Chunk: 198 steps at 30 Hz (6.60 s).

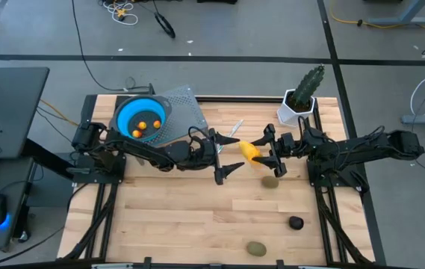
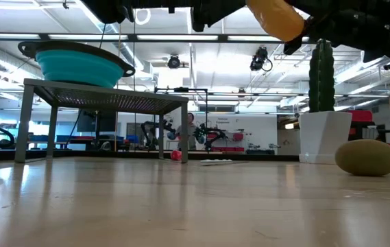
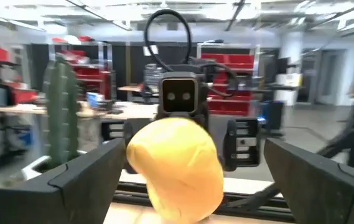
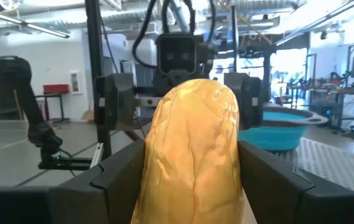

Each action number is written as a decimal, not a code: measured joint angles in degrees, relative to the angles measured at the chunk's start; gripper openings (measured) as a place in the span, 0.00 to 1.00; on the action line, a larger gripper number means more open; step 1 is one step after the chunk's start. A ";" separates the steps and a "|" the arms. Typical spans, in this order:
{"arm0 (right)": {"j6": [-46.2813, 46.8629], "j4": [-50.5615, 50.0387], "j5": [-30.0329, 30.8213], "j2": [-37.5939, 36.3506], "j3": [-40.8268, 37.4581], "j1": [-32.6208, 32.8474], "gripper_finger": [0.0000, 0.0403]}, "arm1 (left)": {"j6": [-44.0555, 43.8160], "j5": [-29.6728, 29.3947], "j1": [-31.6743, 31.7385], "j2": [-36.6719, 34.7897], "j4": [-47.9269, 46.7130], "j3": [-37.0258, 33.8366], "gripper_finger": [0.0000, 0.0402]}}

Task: Pick & Place Fruit
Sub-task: Put the yellow mango into the blue strainer bowl

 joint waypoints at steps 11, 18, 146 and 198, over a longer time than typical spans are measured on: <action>-6.01 0.74 8.94 0.00 0.00 4.49 0.62 | 1.42 -4.52 0.02 0.02 -2.11 0.77 0.99; -12.01 0.54 17.46 0.39 0.00 9.26 0.62 | 1.29 -6.32 -0.03 0.02 -4.06 1.71 1.00; -21.91 -7.91 71.58 12.15 7.98 34.71 0.73 | 4.70 -16.17 -3.53 -14.86 -30.41 0.24 0.60; -16.98 -14.69 71.28 12.17 7.96 33.49 0.73 | 28.58 -72.90 -8.39 -40.70 -14.54 -23.08 0.60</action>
